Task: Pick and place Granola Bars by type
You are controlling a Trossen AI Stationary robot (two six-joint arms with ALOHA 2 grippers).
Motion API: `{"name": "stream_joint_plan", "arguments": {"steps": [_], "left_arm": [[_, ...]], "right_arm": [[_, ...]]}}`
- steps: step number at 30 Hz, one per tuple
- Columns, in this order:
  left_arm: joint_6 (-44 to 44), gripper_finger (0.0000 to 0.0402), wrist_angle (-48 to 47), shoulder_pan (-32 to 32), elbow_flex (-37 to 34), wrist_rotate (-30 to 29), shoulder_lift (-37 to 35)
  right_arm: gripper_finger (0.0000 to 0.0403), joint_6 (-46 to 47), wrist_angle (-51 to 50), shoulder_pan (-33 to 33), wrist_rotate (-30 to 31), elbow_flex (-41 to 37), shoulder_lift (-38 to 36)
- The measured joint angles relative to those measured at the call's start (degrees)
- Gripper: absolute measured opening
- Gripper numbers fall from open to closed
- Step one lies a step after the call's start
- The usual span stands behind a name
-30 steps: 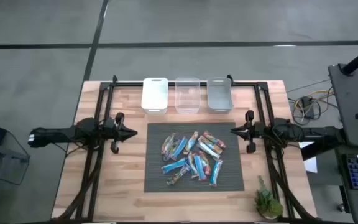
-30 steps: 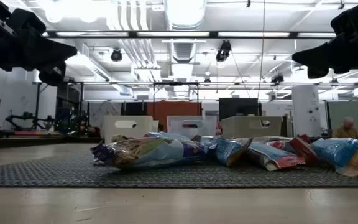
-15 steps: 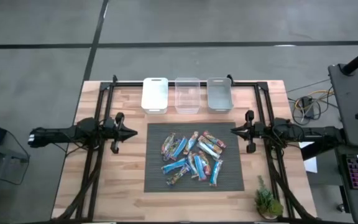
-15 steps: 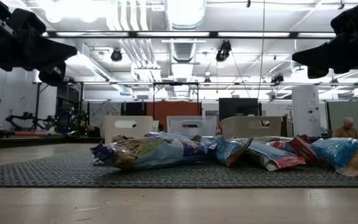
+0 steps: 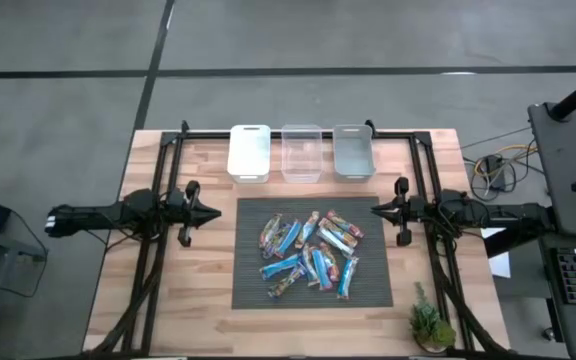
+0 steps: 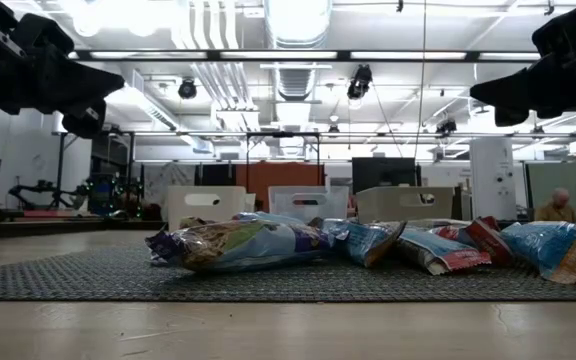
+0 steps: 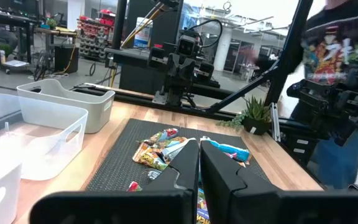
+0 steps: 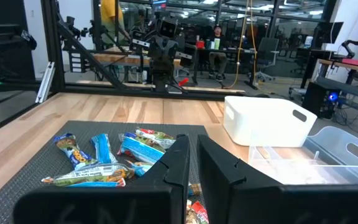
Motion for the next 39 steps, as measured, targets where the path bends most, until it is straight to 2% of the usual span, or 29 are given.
{"name": "stream_joint_plan", "arguments": {"steps": [37, 39], "left_arm": [[0.0, 0.0, 0.0, 0.0, 0.0, 0.0, 0.0], [0.0, 0.0, 0.0, 0.0, 0.0, 0.0, 0.0]], "right_arm": [[0.0022, 0.0, 0.0, 0.0, 0.0, 0.0, 0.0], [0.0022, -3.4, 0.0, 0.0, 0.1, 0.0, 0.0]]}}
